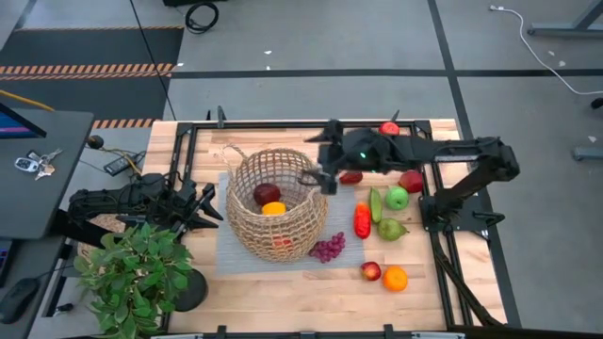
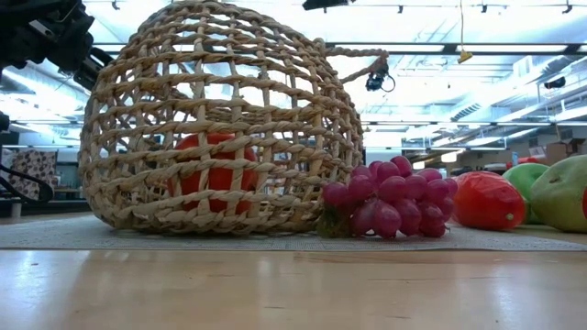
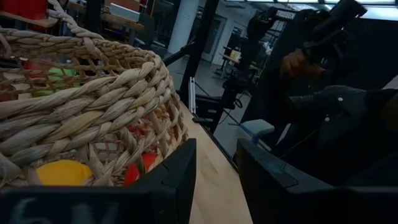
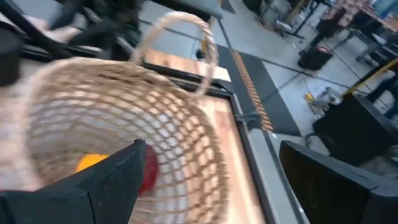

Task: Build produce basket
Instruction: Put the red mango into the brown basket

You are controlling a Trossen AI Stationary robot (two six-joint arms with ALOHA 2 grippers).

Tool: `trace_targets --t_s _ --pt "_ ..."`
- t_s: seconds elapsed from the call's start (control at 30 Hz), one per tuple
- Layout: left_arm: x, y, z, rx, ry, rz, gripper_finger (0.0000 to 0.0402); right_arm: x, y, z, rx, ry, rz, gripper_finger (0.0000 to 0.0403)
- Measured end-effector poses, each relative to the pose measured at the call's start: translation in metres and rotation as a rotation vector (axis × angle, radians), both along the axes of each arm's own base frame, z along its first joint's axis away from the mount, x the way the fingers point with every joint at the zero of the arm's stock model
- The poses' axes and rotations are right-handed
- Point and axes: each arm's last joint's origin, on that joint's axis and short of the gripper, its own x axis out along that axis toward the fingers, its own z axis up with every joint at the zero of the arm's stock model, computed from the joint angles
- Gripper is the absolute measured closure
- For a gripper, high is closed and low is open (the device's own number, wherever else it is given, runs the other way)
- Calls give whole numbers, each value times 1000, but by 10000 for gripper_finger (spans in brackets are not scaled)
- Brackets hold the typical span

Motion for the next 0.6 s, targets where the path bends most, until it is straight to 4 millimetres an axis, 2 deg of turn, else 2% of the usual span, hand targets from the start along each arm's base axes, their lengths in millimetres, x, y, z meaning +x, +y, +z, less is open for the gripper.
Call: trace_targets --t_s 0.37,0.6 --pt "0 0 0 0 0 0 280 -63 60 -52 75 -124 106 31" --pt "0 0 0 0 0 0 280 -86 97 -76 100 -118 61 31"
